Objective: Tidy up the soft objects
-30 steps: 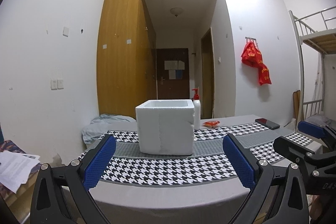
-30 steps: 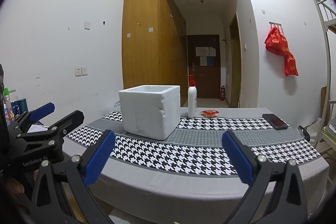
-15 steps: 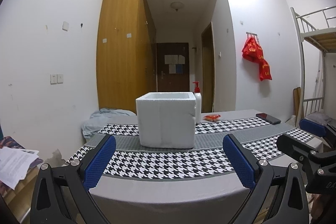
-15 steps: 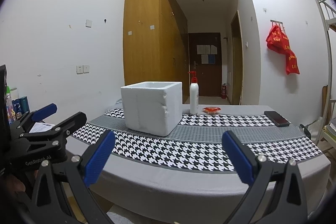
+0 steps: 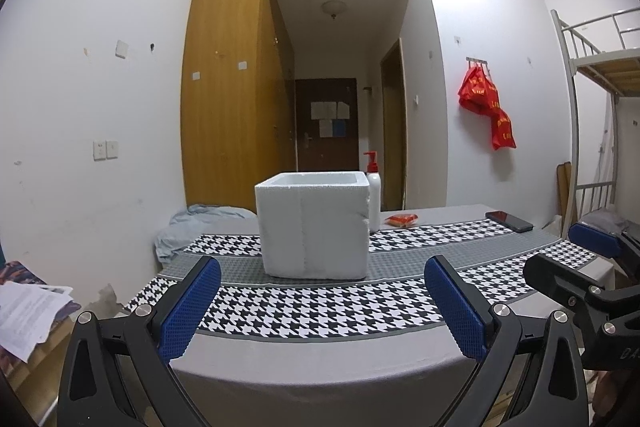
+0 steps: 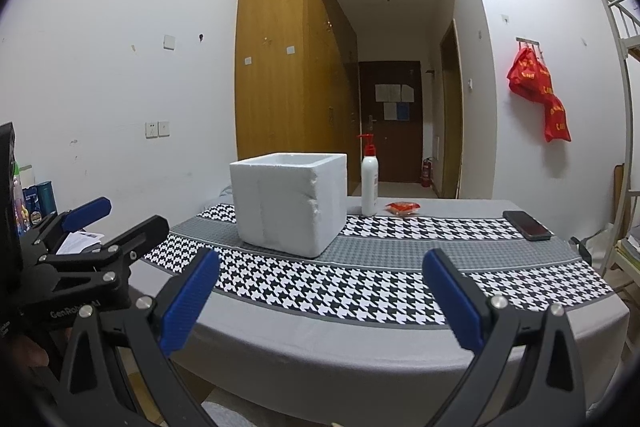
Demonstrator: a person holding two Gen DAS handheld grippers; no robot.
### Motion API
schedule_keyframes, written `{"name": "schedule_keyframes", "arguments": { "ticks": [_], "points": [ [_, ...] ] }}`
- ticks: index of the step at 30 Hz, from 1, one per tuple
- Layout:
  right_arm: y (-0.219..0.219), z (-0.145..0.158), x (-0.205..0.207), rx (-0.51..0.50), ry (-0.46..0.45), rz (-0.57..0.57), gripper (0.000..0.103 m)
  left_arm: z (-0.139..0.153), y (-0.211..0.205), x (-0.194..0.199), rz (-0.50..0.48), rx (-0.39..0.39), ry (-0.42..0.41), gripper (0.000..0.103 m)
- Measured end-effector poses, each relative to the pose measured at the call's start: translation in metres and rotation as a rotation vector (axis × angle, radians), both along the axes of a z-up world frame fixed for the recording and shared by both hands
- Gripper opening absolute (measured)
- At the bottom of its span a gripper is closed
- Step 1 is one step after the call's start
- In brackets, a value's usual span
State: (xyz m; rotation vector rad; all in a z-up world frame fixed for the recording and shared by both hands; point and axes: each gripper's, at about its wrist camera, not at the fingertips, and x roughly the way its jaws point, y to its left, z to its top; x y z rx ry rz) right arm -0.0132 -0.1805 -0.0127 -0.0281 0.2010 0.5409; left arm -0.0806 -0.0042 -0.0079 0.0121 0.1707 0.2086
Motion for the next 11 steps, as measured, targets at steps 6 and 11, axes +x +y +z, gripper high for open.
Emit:
{"name": "schedule_keyframes", "arguments": {
  "ticks": [6,11],
  "points": [
    [0.0003,-0.0004,0.0008,-0.002,0.003,-0.003,0.103,0.0005,0.0002,0.0003,-0.001,-0.001,0.0,0.102],
    [0.0014,-0.0002,0.001,-0.002,0.003,0.002,0.103,-0.0008,-0.0018,-0.0006,-0.007,0.001,0.001,0.102]
  ]
}}
